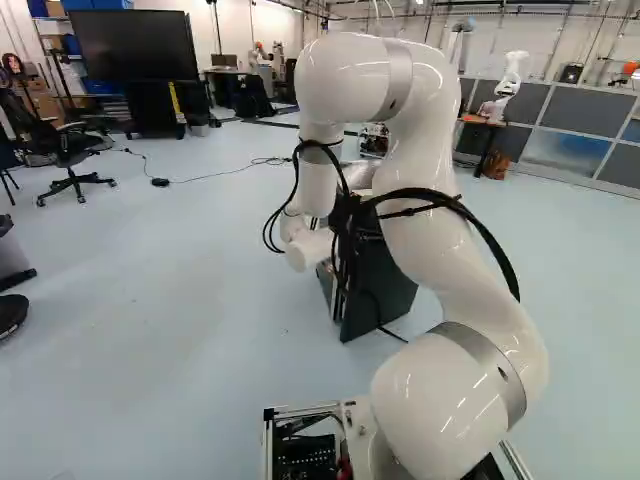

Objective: Grab a drink from the fridge

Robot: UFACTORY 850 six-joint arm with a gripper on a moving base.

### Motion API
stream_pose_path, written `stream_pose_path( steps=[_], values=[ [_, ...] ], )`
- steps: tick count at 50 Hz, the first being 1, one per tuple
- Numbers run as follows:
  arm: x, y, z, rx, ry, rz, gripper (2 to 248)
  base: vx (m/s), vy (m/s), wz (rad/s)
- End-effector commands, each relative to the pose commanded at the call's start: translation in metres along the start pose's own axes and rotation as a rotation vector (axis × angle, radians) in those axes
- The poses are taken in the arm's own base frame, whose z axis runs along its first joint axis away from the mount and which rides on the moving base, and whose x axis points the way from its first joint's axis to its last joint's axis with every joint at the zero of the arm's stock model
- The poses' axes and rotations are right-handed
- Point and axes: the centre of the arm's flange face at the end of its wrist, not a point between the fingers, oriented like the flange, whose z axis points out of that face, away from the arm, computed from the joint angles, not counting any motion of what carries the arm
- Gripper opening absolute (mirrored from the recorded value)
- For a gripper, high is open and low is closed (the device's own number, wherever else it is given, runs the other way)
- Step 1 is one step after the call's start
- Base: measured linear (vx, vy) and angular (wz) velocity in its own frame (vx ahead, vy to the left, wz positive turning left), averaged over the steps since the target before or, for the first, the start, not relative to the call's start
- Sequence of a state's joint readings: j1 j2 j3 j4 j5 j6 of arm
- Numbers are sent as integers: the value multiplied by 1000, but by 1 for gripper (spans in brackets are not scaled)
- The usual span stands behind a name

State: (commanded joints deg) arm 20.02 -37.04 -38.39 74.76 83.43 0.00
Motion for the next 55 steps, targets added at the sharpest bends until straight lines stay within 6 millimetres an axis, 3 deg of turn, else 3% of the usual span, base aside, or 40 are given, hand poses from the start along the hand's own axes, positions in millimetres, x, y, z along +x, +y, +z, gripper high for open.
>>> stream_pose_path(
  steps=[55],
  values=[
    [3,140,-45,-246,-23,-160,247,0,0,0]
  ],
)
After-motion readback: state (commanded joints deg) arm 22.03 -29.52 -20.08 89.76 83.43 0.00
